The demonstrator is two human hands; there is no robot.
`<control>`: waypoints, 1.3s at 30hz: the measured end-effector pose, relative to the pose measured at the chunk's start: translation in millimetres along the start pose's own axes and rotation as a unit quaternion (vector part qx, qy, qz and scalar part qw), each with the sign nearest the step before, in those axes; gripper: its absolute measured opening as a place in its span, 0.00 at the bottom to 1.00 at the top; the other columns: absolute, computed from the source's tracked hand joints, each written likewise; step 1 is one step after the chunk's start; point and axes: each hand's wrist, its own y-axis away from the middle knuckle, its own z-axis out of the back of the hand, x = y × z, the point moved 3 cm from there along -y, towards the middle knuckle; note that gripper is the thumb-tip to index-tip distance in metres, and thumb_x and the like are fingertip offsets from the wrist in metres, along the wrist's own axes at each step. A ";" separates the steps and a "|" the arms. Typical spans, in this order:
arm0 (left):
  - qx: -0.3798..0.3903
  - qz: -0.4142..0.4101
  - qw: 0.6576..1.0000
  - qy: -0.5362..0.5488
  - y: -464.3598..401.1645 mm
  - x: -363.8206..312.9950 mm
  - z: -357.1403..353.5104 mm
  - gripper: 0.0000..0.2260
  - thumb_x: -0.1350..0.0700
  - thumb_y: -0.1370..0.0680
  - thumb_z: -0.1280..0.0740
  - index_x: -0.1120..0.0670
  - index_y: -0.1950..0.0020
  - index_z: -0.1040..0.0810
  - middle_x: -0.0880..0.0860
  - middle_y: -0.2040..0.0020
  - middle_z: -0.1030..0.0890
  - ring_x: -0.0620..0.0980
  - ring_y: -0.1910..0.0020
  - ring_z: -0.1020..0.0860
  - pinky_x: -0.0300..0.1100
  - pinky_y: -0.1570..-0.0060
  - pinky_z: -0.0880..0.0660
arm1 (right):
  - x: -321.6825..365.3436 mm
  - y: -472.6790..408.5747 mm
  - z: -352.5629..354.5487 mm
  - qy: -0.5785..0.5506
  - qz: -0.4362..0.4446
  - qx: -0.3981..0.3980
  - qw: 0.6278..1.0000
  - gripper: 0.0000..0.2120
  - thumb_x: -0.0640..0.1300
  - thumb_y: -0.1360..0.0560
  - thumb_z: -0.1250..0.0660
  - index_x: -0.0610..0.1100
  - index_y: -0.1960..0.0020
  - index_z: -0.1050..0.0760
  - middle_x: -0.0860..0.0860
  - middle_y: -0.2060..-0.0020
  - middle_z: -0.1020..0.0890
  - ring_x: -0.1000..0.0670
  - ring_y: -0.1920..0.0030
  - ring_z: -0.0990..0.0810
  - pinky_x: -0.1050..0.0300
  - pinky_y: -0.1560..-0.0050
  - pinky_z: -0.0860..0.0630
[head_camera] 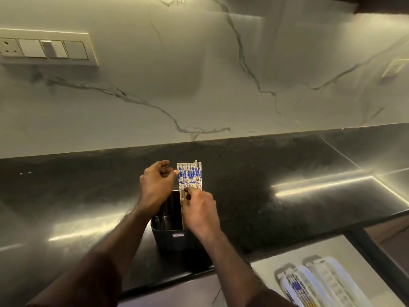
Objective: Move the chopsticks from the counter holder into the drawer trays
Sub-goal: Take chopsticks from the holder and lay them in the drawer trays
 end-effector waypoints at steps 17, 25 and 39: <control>0.045 0.009 0.994 0.102 -9.6 -7.6 -3.9 0.10 0.60 0.29 0.26 0.51 0.50 0.18 0.48 0.57 0.16 0.41 0.59 0.16 0.46 0.52 0.18 | -4.3 -19.4 -6.6 -0.038 -0.020 0.000 0.999 0.11 0.47 0.23 0.33 0.48 0.41 0.24 0.52 0.51 0.17 0.55 0.53 0.19 0.56 0.52 0.19; 0.037 -0.171 0.970 0.169 8.1 -156.2 21.8 0.14 0.59 0.30 0.25 0.47 0.47 0.19 0.50 0.53 0.14 0.44 0.55 0.15 0.47 0.52 0.19 | 9.7 -12.4 78.0 -0.187 0.025 -0.009 0.982 0.07 0.45 0.24 0.32 0.48 0.46 0.20 0.56 0.56 0.17 0.60 0.56 0.19 0.64 0.53 0.21; 0.204 -0.031 0.948 0.244 174.4 -177.0 -263.6 0.12 0.65 0.29 0.26 0.54 0.48 0.18 0.53 0.55 0.14 0.50 0.55 0.15 0.52 0.51 0.19 | -267.4 118.6 253.0 -0.035 -0.139 -0.028 0.989 0.06 0.46 0.26 0.30 0.46 0.59 0.17 0.50 0.66 0.15 0.52 0.64 0.18 0.59 0.62 0.27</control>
